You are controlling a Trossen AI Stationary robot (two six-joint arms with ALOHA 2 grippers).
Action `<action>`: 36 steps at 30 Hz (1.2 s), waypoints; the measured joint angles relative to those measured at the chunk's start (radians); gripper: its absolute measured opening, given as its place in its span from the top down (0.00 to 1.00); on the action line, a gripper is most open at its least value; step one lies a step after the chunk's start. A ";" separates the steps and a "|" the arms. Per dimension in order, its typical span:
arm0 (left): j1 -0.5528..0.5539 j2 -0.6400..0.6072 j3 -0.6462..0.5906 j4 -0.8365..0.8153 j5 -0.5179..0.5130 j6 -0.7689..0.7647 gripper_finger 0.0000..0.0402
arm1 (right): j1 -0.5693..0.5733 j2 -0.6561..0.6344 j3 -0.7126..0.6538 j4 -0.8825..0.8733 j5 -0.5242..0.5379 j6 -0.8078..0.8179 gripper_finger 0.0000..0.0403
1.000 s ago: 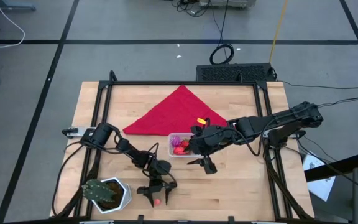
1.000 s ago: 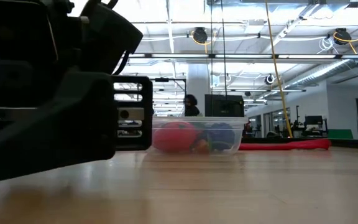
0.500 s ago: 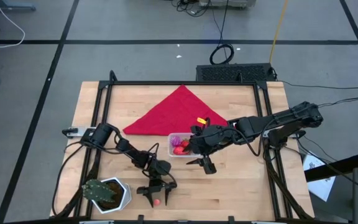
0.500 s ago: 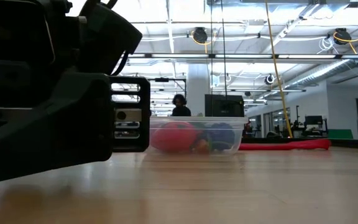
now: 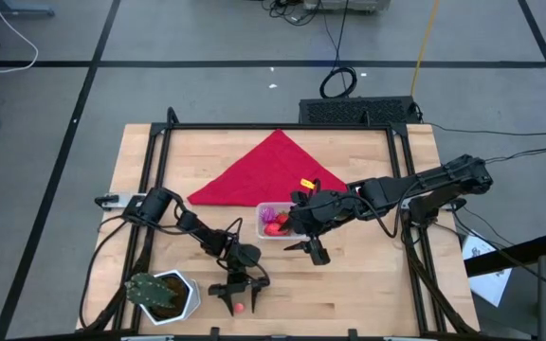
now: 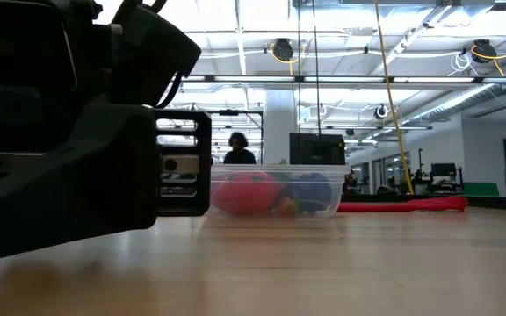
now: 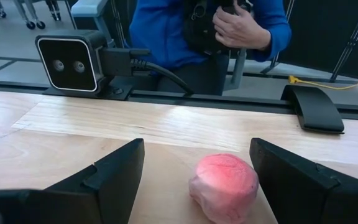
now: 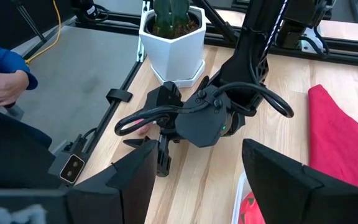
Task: Pick and placing Produce into tupperware
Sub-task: Put the pink peach in the transparent bin
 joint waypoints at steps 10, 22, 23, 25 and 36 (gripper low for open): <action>0.000 0.000 -0.001 -0.005 0.008 0.005 0.26 | 0.000 0.000 0.000 0.000 0.000 0.000 0.43; -0.001 0.000 -0.001 -0.005 0.020 0.003 0.26 | 0.000 0.000 0.000 0.000 0.000 0.016 0.43; 0.000 0.000 -0.001 -0.005 0.019 0.003 0.26 | 0.000 0.000 0.000 0.000 0.000 0.023 0.43; 0.000 0.000 -0.001 -0.004 0.019 0.004 0.26 | 0.000 0.000 0.000 0.000 0.000 0.026 0.43; -0.004 0.000 -0.001 -0.003 0.019 -0.007 0.26 | 0.000 0.000 0.000 0.000 0.000 0.023 0.43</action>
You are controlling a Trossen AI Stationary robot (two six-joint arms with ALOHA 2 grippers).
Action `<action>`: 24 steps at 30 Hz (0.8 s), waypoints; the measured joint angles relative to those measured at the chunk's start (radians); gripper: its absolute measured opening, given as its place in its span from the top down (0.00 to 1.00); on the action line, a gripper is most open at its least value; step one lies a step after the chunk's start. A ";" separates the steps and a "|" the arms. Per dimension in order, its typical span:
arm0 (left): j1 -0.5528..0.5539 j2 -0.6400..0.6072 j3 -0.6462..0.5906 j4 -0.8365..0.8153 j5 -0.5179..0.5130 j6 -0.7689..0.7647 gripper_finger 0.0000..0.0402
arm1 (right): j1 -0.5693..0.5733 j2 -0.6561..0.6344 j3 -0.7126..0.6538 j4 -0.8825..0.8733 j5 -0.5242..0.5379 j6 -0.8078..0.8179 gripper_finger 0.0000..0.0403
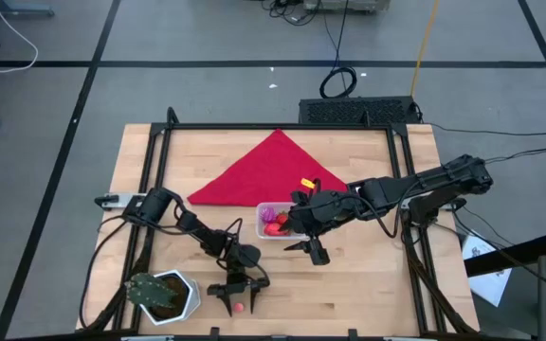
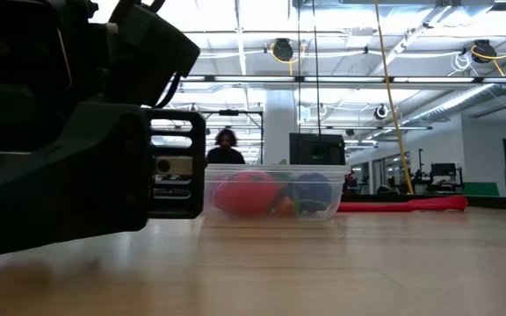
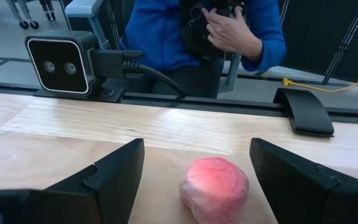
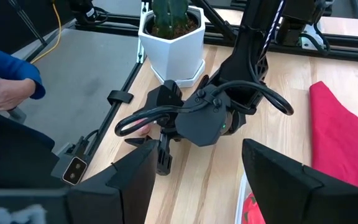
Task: Pick and placing Produce into tupperware
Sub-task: Put the pink peach in the transparent bin
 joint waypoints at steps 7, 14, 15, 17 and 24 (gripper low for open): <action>0.000 0.000 0.000 0.002 -0.004 -0.012 0.26 | 0.000 0.000 0.000 0.001 0.000 0.027 0.43; 0.001 0.000 0.000 0.002 -0.004 -0.003 0.26 | 0.000 0.000 0.000 0.008 0.000 0.026 0.43; 0.001 0.000 0.000 0.002 -0.004 0.003 0.26 | 0.000 0.000 0.000 0.008 0.000 0.026 0.43; 0.001 0.000 0.000 0.002 -0.005 0.013 0.26 | 0.000 0.000 0.000 0.008 0.000 0.025 0.43; 0.001 0.000 0.000 0.001 -0.005 0.007 0.26 | 0.000 0.000 0.000 0.008 0.000 0.025 0.43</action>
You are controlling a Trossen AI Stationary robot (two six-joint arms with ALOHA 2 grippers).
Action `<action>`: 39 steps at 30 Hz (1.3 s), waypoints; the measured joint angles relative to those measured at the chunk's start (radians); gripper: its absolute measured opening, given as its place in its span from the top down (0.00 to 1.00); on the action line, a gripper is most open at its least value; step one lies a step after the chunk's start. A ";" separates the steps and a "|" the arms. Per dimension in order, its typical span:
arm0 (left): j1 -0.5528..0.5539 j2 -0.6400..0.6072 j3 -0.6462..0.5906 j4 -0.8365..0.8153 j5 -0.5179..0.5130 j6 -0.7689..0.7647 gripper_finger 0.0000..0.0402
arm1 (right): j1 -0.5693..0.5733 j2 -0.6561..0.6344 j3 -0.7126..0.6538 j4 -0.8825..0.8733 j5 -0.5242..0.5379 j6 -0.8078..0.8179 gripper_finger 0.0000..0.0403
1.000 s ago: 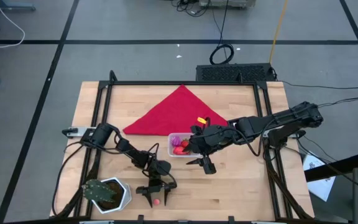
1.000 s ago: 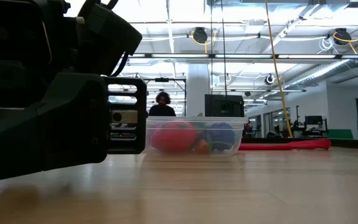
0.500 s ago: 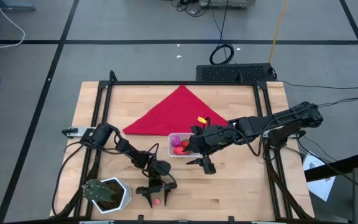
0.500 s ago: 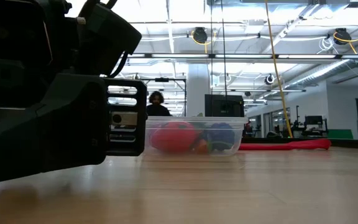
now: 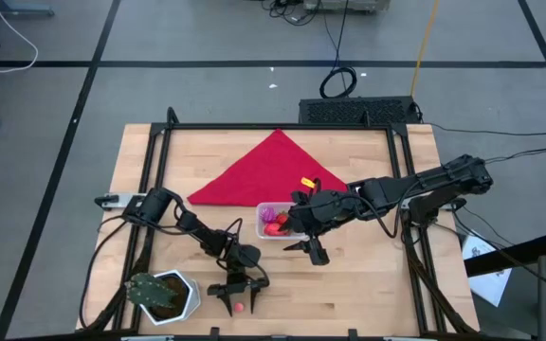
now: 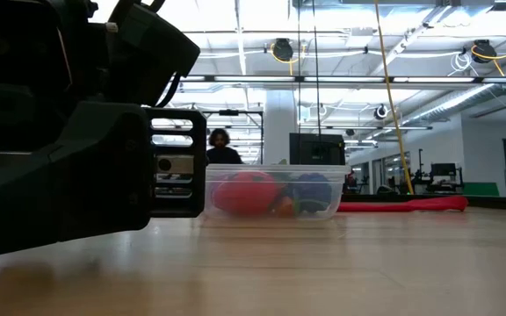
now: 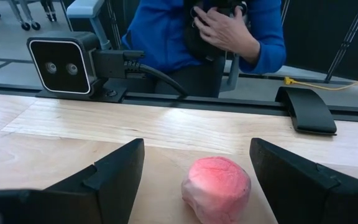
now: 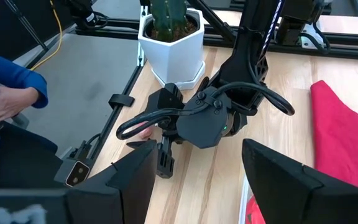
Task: Pick and placing Produce into tupperware
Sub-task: Put the pink peach in the transparent bin
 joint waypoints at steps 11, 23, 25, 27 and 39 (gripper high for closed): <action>0.000 0.000 0.000 -0.001 0.000 -0.004 0.26 | 0.000 0.000 0.000 0.000 0.000 0.000 0.43; 0.000 0.000 0.000 -0.001 -0.026 -0.032 0.26 | 0.000 0.000 0.000 0.019 0.000 0.000 0.43; 0.000 0.000 0.000 -0.002 -0.026 -0.041 0.26 | 0.000 0.000 0.000 0.019 0.000 0.000 0.43; 0.000 0.000 0.000 -0.002 -0.026 -0.053 0.26 | 0.000 0.000 0.000 0.019 0.000 0.000 0.43; 0.018 -0.002 0.000 -0.056 -0.045 -0.046 0.26 | 0.000 0.000 0.000 0.019 0.000 0.000 0.43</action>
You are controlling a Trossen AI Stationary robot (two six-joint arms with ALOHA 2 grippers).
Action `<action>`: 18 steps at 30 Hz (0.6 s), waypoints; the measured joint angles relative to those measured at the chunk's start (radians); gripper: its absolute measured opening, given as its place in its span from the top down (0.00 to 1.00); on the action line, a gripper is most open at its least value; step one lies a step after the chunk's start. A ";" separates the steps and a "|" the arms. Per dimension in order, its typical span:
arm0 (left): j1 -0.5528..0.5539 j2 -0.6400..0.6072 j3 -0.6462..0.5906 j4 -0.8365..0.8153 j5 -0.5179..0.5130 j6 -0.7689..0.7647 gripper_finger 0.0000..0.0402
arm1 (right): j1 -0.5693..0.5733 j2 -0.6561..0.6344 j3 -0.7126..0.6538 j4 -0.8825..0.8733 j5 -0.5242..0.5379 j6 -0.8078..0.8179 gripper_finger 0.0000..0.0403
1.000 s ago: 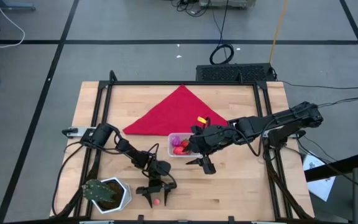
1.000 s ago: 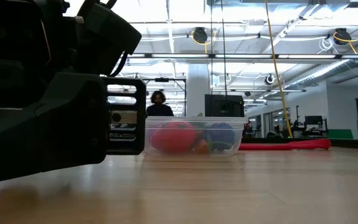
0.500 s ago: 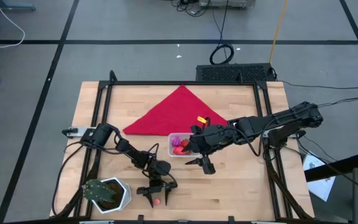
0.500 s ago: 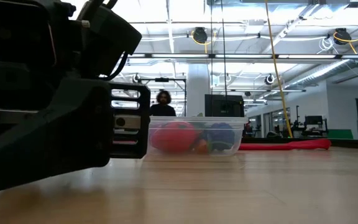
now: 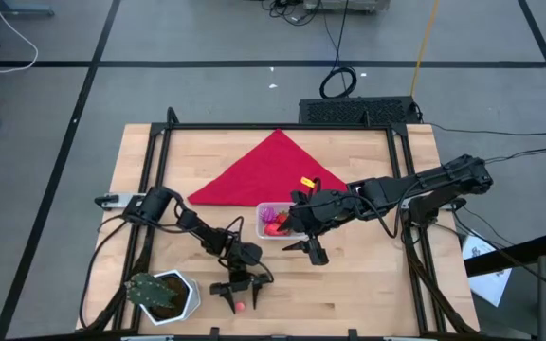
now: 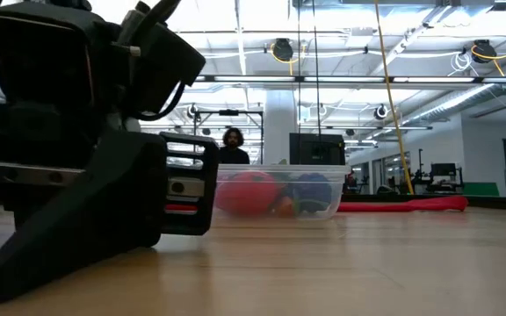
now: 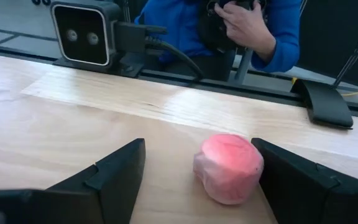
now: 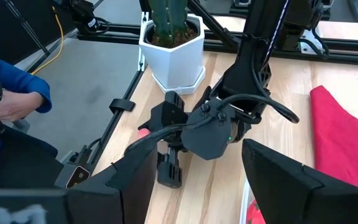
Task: Pick and placing Produce into tupperware
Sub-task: Put the pink peach in the transparent bin
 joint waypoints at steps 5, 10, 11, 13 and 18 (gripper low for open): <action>0.007 0.000 0.000 -0.001 -0.001 0.000 0.26 | 0.000 0.000 0.000 0.000 0.000 0.000 0.43; 0.007 0.000 0.000 -0.003 0.001 -0.001 0.26 | 0.000 0.000 0.000 0.000 0.000 0.002 0.43; 0.007 0.000 0.000 -0.003 0.001 -0.002 0.26 | 0.000 0.000 0.000 0.000 0.000 0.003 0.43; 0.005 0.000 0.000 -0.003 0.001 -0.002 0.26 | 0.000 0.000 0.000 0.000 0.000 0.003 0.43; 0.006 0.000 0.000 -0.004 0.002 -0.005 0.28 | 0.000 0.000 0.000 0.000 0.000 0.003 0.43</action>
